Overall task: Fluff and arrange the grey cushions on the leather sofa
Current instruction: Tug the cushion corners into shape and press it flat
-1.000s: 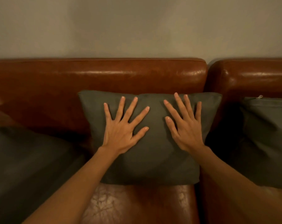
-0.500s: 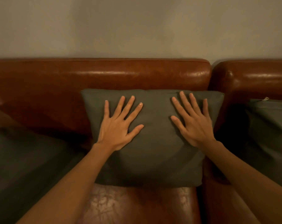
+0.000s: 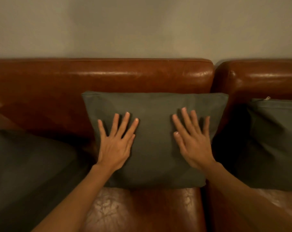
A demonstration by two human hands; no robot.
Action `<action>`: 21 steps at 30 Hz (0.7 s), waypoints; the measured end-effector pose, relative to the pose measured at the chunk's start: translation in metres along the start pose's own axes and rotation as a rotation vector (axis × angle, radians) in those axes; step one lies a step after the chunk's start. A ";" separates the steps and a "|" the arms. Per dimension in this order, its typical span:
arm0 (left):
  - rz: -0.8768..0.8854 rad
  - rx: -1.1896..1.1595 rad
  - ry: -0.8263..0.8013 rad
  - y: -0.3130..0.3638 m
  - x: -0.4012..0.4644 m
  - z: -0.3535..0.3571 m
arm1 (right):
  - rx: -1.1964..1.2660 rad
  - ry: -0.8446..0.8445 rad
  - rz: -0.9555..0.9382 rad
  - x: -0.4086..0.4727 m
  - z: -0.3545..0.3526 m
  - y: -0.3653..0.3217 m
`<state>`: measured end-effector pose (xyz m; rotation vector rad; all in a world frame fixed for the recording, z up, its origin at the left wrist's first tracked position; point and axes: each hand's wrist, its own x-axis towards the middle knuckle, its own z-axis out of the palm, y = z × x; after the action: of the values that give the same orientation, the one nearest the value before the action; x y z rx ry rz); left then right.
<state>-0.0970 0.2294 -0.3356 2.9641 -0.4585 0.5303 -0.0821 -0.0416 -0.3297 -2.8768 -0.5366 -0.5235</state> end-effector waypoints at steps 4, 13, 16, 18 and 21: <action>0.039 -0.025 -0.026 0.002 0.004 0.017 | 0.000 -0.004 -0.114 -0.001 0.019 -0.009; 0.045 0.032 0.023 -0.007 0.016 0.045 | -0.010 0.056 -0.114 0.013 0.038 0.001; 0.026 0.035 0.007 -0.008 0.018 0.049 | 0.001 0.041 -0.099 0.013 0.040 0.001; 0.010 0.044 -0.002 -0.006 0.018 0.047 | 0.003 0.012 -0.094 0.013 0.038 0.001; 0.021 0.044 -0.015 -0.005 0.015 0.039 | 0.013 -0.041 -0.084 0.009 0.032 0.004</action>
<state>-0.0691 0.2238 -0.3669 3.0106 -0.4862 0.5271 -0.0630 -0.0348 -0.3564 -2.8682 -0.6675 -0.4716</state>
